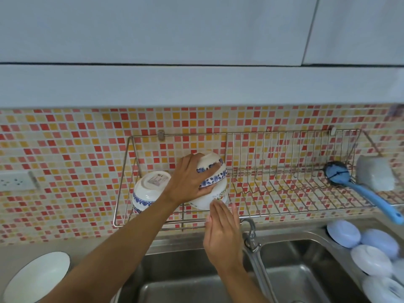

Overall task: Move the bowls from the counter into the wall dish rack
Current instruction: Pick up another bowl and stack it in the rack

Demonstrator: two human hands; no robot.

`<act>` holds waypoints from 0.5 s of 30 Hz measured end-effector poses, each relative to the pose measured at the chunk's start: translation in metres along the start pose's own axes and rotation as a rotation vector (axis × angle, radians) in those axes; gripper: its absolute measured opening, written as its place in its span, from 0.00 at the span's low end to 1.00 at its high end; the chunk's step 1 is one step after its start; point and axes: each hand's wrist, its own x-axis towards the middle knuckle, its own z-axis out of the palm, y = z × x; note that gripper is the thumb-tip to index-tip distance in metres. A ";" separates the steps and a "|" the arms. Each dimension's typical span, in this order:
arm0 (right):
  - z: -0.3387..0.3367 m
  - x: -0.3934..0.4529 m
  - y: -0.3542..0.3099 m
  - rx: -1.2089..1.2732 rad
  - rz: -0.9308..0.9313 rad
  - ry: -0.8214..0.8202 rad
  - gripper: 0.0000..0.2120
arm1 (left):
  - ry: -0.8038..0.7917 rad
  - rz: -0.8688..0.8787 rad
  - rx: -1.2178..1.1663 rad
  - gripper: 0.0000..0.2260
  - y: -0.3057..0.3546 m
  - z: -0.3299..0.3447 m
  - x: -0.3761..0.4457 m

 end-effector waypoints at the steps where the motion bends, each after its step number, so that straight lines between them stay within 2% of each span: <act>1: 0.000 0.000 0.000 -0.001 -0.001 0.003 0.19 | -0.008 0.021 -0.001 0.23 0.000 0.001 0.000; 5: -0.002 0.001 -0.001 -0.008 -0.001 0.008 0.19 | -0.066 0.103 0.025 0.23 0.001 0.005 0.000; 9: -0.004 -0.003 0.004 -0.026 -0.012 -0.038 0.20 | -0.125 0.097 0.006 0.24 0.000 0.005 0.000; 15: -0.017 -0.007 0.017 -0.118 0.148 -0.176 0.31 | -0.185 0.072 -0.011 0.24 0.004 -0.002 -0.002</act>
